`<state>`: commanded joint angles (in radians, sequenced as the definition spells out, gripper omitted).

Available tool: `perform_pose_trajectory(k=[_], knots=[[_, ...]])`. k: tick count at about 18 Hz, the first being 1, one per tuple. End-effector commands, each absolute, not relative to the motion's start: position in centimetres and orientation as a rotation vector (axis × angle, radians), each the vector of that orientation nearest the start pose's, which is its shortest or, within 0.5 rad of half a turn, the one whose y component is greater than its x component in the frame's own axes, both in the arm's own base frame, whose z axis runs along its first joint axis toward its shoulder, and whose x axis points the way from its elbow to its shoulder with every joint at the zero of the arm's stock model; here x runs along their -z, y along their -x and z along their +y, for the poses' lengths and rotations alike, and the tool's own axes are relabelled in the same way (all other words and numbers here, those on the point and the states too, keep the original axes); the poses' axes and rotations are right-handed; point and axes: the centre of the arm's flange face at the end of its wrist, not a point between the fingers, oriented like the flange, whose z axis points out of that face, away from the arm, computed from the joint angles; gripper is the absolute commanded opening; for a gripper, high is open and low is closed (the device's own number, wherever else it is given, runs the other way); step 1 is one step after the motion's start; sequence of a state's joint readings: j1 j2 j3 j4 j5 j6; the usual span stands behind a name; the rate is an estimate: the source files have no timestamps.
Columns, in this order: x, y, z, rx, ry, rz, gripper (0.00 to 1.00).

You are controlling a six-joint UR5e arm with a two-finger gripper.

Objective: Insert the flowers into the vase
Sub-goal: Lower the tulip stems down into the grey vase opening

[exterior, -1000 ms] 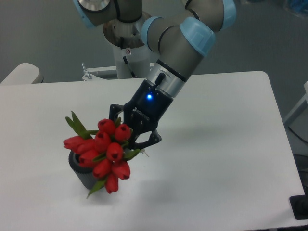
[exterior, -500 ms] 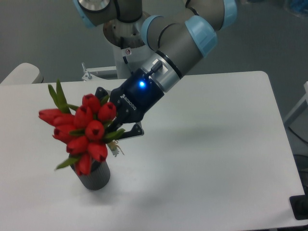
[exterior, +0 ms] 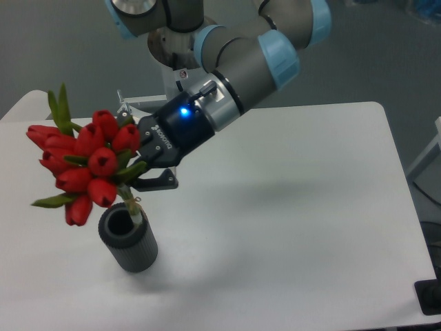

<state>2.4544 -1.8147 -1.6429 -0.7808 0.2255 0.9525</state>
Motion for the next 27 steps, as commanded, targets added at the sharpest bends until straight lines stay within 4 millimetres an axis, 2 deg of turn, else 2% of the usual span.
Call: perform_pose_trajectory(k=[4,16,19,23,27], knots=[[-47.2,28.2,54.3,0.536,1.756,0.415,0.26],[-43.7,27.2,54.7,0.521,1.744,0.488,0.26],[-42.2,27.3,54.8,0.528,1.749,0.488,0.26],[-38.6,27.2,54.7,0.541,1.753,0.500,0.26],[-36.4,27.1,54.7,0.564,1.763,0.492,0.26]])
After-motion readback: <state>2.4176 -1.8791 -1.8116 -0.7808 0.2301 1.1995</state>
